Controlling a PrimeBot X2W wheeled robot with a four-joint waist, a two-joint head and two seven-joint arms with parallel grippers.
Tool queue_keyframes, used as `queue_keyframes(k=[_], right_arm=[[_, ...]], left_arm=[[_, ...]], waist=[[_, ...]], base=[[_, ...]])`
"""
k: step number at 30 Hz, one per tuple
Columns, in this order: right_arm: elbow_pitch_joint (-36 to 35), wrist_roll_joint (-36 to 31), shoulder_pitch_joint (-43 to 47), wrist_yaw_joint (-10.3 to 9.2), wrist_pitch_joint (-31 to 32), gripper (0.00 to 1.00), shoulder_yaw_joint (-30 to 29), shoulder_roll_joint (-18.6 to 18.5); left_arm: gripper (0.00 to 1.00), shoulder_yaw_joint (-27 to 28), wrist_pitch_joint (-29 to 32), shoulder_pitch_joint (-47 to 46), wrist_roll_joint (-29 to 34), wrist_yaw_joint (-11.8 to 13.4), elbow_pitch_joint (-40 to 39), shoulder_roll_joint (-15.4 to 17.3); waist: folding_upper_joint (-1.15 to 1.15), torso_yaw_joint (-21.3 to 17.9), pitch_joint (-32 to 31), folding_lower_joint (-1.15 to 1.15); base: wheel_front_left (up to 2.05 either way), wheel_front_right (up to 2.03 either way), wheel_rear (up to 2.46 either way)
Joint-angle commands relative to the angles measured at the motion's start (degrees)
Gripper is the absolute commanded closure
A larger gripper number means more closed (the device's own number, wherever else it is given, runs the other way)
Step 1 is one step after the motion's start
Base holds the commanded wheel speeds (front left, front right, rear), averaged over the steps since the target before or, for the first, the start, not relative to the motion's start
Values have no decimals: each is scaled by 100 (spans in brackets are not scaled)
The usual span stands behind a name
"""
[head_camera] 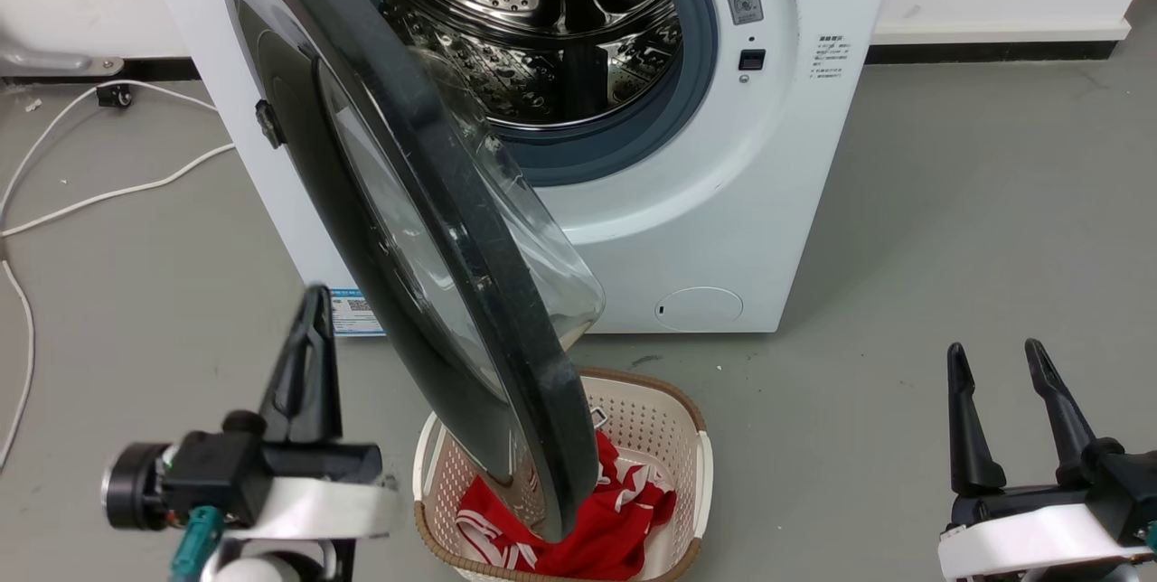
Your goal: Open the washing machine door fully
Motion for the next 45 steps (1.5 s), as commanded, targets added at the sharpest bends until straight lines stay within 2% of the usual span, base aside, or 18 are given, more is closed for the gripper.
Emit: queue_keyframes(k=[1,7,12,16,19,25,31,39,45], right_arm=[[23,37,-54,-3,-28,0,0,21],[64,89,-73,-3,-32,0,3,20],[94,136,-72,-4,-35,0,21,20],[118,152,-84,-4,-36,0,38,20],[144,173,-89,-3,-37,0,47,19],[195,239,-86,-4,-38,0,60,19],[251,254,-33,-4,-21,0,46,19],[307,285,-66,-4,11,0,99,19],[321,287,-118,-3,24,0,129,18]], left_arm=[[100,28,-15,-158,37,34,-205,-1],[100,-3,-14,-536,149,26,-1064,-2],[100,-237,-14,-873,292,-13,-1964,-2],[100,-635,-14,-1035,300,-108,-2447,-2],[100,-1149,-14,-995,210,-198,-2531,-1],[100,-2212,-14,-583,-19,-309,-2108,2],[100,-2805,-14,5,-167,-343,-1179,51],[100,-2935,34,279,-273,-306,-8,121],[100,-2815,11,48,-342,-216,418,94]], waist=[[0,15,1,0],[0,49,-11,0],[0,38,-29,0],[0,2,-39,0],[0,-28,-49,0],[0,-72,-69,0],[0,-50,-73,0],[0,-14,-18,0],[0,-51,36,0]], base=[[0,0,0],[0,0,0],[0,0,0],[0,0,0],[0,0,0],[0,0,0],[0,0,0],[0,0,0],[0,0,0]])
